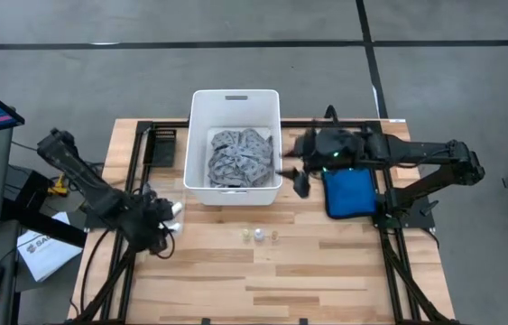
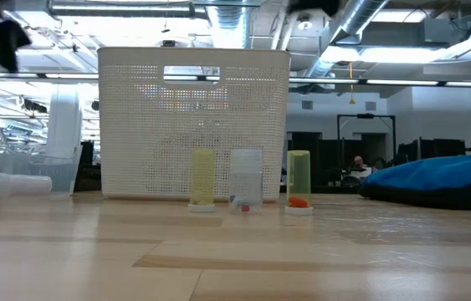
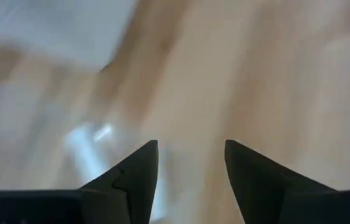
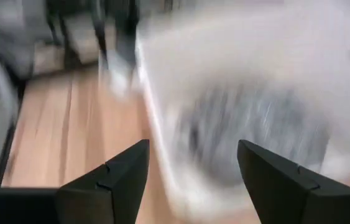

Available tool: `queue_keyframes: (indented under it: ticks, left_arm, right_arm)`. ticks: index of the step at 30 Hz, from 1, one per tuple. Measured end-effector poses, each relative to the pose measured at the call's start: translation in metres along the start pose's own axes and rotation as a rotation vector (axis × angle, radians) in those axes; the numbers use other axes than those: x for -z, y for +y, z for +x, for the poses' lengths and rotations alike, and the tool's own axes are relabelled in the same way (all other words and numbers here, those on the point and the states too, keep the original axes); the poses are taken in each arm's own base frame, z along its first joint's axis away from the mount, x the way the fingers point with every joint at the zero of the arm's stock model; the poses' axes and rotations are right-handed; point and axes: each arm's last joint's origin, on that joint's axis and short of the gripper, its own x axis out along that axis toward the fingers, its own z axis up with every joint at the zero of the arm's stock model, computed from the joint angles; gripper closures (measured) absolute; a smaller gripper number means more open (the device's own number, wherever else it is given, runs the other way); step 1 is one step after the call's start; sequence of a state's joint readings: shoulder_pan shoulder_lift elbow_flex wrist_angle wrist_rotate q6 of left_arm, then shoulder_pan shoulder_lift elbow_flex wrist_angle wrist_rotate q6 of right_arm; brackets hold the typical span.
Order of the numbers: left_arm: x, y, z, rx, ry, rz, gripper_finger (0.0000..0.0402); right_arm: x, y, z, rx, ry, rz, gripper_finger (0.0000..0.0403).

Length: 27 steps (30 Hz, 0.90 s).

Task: Pick & Place Medicine items
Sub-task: Put the right yellow pill bottle into the black bin

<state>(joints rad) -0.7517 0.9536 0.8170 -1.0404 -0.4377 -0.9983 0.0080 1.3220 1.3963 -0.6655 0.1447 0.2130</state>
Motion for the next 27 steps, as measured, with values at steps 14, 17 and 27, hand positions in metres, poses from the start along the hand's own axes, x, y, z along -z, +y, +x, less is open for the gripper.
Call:
queue_keyframes:
  ticks: [14,17,27]
  left_arm:
    - [-0.046,0.004,-0.072,0.461,-0.692,-0.067,0.0234]
    - [-0.055,0.003,-0.084,0.453,-0.851,-0.063,0.0234]
    - [-0.072,0.001,-0.105,0.278,-1.135,0.002,0.0234]
  right_arm:
    - [0.103,0.049,0.033,-0.248,0.415,-0.008,0.0163]
    - [0.117,0.058,0.047,-0.28,0.364,0.028,0.0163]
    - [0.146,0.081,0.096,-0.201,0.292,-0.127,0.0163]
